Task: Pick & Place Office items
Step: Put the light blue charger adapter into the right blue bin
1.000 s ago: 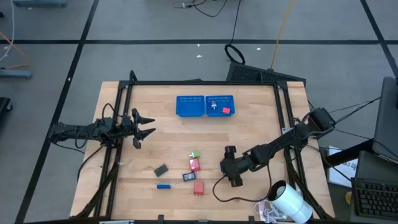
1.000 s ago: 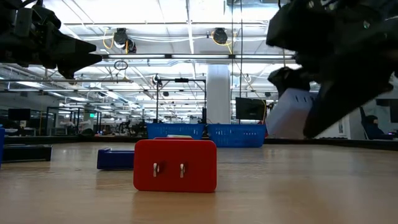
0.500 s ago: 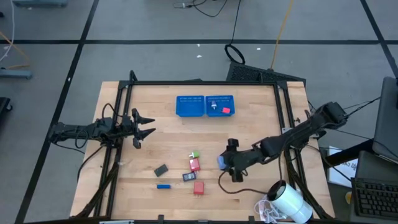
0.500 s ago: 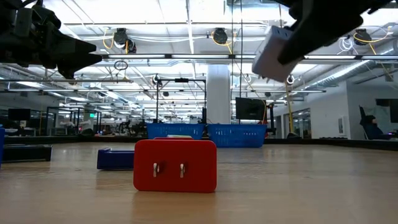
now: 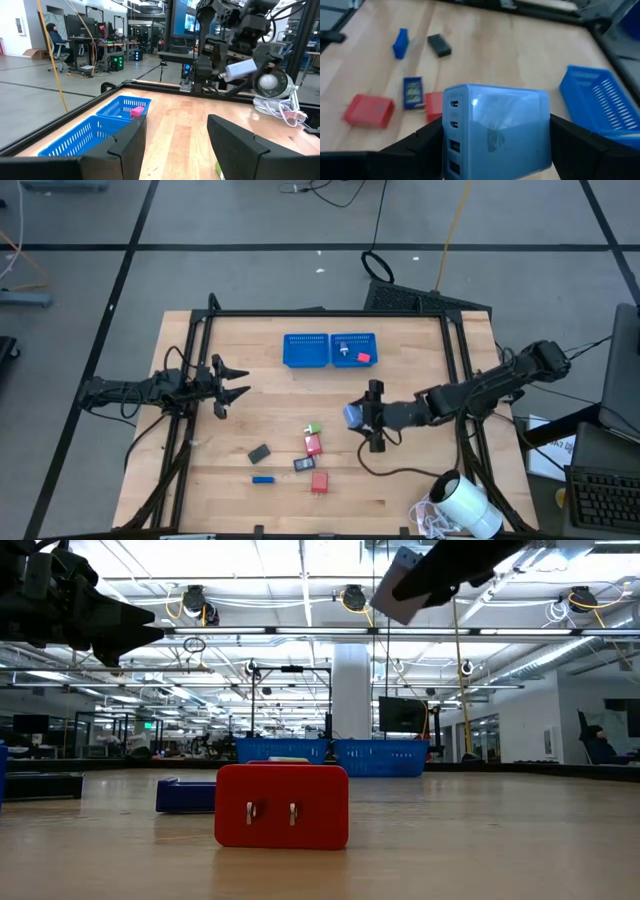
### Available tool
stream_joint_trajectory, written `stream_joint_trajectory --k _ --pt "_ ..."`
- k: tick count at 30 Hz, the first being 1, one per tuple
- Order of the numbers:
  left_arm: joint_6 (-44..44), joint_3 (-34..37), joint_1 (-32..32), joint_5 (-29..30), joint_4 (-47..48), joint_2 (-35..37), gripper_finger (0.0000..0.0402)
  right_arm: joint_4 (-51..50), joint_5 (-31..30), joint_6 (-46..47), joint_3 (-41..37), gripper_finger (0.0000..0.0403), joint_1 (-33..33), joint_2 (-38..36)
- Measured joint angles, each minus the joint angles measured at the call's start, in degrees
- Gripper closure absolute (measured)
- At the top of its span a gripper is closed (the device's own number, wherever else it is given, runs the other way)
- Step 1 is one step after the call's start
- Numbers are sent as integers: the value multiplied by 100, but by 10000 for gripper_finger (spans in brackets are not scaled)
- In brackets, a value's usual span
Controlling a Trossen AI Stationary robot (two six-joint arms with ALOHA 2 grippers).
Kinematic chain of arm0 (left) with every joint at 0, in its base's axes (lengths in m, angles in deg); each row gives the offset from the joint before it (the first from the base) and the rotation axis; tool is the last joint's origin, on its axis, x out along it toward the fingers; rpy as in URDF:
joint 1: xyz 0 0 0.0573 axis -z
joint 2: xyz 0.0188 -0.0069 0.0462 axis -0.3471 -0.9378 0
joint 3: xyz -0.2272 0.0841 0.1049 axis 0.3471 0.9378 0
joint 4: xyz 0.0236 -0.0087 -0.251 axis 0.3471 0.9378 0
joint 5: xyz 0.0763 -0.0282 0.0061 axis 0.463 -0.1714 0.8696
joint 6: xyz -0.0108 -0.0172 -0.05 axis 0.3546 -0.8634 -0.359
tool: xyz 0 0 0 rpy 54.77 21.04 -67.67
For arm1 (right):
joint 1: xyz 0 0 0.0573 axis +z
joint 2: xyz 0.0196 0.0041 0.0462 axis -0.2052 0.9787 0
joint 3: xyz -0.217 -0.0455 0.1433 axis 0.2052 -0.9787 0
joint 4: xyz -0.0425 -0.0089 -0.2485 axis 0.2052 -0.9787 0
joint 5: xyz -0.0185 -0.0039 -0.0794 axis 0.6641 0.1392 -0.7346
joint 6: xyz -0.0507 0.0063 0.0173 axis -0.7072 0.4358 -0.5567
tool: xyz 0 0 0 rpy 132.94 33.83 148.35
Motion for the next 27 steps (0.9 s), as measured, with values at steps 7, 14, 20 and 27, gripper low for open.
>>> stream_joint_trajectory --k 7,14,20,27 --pt "0 1 0 -2 2 -1 188 258 26 -311 -2 130 -467 -4" --pt "0 0 0 -4 2 -2 188 337 79 -638 -128 132 -842 -4" --pt "0 2 0 -2 2 -2 188 702 644 -719 -387 130 -1273 -4" --pt "0 0 0 -3 2 0 188 1471 1027 -697 -864 132 -1837 -4"
